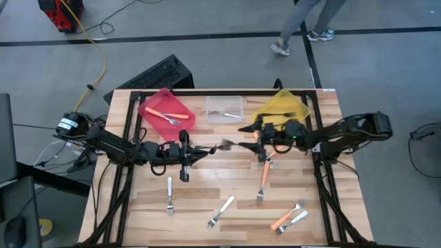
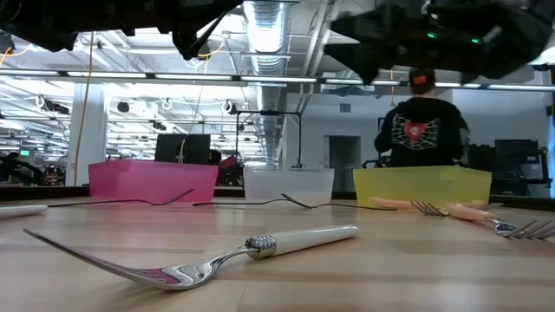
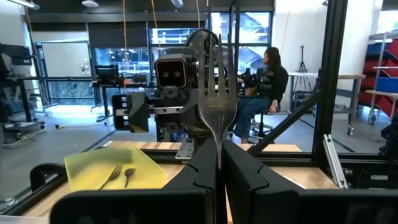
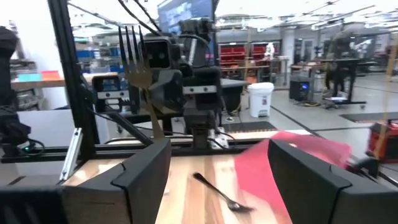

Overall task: Sort silverware by color (type)
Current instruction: Put the black fork into the yellow bin

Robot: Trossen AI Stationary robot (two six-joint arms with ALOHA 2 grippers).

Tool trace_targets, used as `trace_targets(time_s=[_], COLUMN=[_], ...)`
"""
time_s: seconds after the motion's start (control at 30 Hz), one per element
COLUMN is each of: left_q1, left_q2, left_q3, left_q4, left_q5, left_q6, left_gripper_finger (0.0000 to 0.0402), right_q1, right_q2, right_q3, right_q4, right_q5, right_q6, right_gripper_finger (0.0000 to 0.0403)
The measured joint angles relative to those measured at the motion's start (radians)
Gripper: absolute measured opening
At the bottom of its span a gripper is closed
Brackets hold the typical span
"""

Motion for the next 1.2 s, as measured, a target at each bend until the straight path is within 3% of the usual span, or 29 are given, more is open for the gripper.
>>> trace_targets(time_s=[0.27,0.53,0.9,1.2], left_q1=[0.0,0.0,0.002,0.005], left_q2=[0.0,0.0,0.0,0.0], left_q3=[0.0,0.0,0.0,0.0], left_q4=[0.014,0.008,0.005,-0.043], left_q5=[0.014,0.013,-0.001,-0.092], left_q6=[0.009,0.027,0.043,0.048], left_gripper_finger=[0.0,0.0,0.0,0.0], right_q1=[0.017,0.031,0.047,0.049], right_q2=[0.224,0.353,0.394,0.394], right_q3=[0.243,0.407,0.444,0.448], right_q4=[-0.001,0.005,-0.018,-0.014], right_q5=[-0.121,-0.238,-0.282,-0.273], right_q6=[-0.023,-0.012,-0.015,-0.015], right_gripper_finger=[0.0296,0.0296,0.0296,0.0296])
